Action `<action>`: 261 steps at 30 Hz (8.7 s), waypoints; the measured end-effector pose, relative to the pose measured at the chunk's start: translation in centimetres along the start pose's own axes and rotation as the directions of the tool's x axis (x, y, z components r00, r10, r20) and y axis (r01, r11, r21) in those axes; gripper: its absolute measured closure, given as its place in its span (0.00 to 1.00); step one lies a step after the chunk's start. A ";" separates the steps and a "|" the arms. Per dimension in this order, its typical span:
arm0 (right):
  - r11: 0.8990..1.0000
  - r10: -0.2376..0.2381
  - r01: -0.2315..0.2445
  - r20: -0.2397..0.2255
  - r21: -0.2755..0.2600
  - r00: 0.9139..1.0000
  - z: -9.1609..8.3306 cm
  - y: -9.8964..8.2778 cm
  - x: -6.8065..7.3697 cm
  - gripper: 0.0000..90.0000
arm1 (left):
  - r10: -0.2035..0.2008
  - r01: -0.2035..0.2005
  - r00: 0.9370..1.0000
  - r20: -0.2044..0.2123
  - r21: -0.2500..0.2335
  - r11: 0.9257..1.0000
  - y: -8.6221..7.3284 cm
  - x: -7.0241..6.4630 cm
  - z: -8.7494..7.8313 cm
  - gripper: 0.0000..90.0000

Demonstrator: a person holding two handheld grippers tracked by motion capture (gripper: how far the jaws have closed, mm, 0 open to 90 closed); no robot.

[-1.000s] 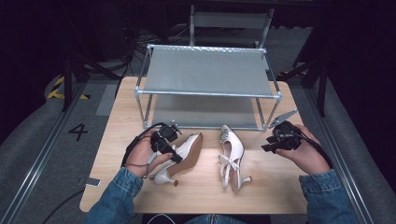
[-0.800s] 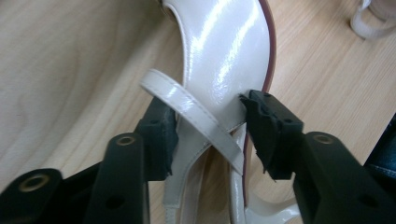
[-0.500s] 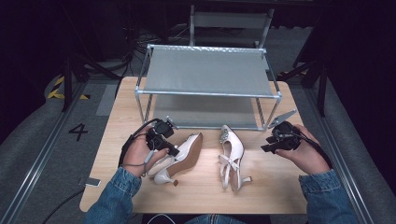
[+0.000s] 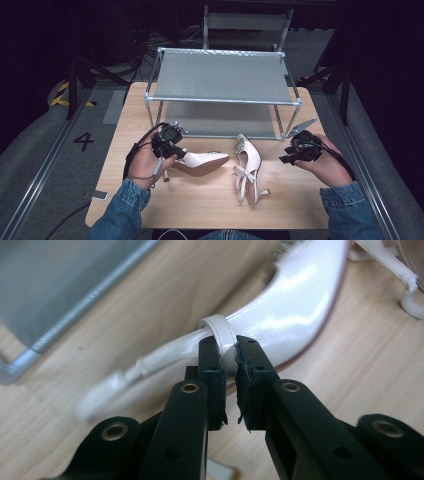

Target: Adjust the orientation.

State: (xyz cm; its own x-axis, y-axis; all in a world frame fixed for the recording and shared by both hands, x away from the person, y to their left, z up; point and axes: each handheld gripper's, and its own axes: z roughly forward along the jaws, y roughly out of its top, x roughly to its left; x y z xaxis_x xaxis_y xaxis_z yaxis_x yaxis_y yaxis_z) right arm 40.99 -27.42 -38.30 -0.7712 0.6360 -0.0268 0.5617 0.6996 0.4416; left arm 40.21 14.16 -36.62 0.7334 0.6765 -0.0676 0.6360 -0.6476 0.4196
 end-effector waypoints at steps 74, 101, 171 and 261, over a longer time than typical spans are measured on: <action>1.000 -0.012 0.013 -0.029 0.003 0.999 0.7 0.0 0.3 0.57 | -0.127 0.131 0.991 -0.039 0.116 0.985 -0.6 0.1 4.4 0.96; 1.000 -0.018 0.018 -0.035 0.005 0.999 0.9 0.0 0.4 0.56 | -0.113 0.118 0.983 -0.144 0.024 0.993 -0.8 -0.4 0.2 0.66; 1.000 -0.011 0.011 -0.048 0.000 0.999 1.2 -0.6 0.5 0.53 | -0.108 0.107 0.993 -0.039 -0.031 0.994 0.1 -2.7 5.5 0.96; 1.000 -0.021 0.022 -0.061 0.010 0.998 1.7 -0.9 1.2 0.53 | -0.095 0.094 0.995 0.013 -0.339 0.936 -0.4 -2.1 1.0 0.37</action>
State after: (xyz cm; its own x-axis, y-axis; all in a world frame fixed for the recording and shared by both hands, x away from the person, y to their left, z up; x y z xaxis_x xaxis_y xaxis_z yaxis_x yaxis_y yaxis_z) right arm 40.05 -26.77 -40.24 -0.7997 0.6000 0.0190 0.5479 0.7166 0.4315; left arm 38.71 12.66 -37.59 0.6730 0.7300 -0.1191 0.5826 -0.4239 0.6934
